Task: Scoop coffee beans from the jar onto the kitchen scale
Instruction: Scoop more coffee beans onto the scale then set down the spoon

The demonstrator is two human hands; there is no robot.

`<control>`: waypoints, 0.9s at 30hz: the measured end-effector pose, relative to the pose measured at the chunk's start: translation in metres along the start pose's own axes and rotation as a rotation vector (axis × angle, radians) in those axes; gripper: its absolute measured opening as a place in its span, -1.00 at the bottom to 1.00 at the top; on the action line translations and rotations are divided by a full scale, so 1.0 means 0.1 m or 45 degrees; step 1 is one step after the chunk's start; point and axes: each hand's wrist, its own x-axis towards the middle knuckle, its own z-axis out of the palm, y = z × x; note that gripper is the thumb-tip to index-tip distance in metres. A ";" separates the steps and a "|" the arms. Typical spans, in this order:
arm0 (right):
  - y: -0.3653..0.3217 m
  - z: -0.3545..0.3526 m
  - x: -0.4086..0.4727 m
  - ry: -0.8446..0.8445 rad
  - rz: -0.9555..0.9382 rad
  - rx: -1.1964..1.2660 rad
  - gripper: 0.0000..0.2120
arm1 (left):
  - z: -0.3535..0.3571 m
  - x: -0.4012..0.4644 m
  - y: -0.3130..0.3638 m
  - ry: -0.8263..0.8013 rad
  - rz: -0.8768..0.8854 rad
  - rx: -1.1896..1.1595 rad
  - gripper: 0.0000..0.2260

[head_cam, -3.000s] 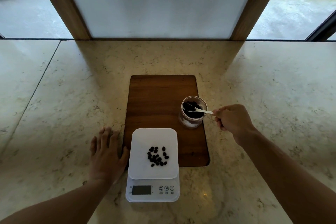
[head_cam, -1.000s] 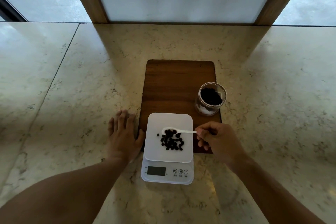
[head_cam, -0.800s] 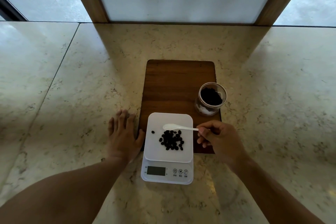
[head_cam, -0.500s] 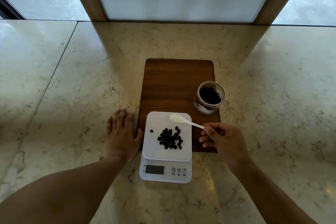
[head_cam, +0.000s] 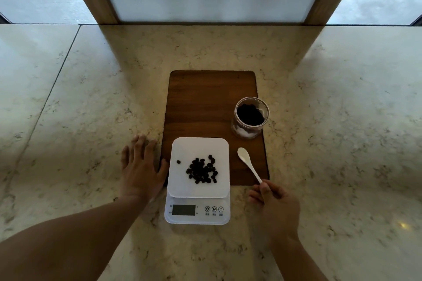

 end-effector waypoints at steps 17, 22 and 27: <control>0.08 -0.04 -0.10 -0.013 -0.511 -1.150 -0.87 | -0.01 0.00 0.03 0.004 0.011 -0.027 -0.43; 0.02 -0.04 -0.02 -0.073 -0.527 -1.247 -0.84 | 0.03 0.01 -0.01 0.018 0.008 -0.030 -0.43; -0.09 -0.02 0.05 -0.083 -0.524 -1.298 -0.82 | 0.05 0.00 -0.05 -0.007 0.008 -0.019 -0.41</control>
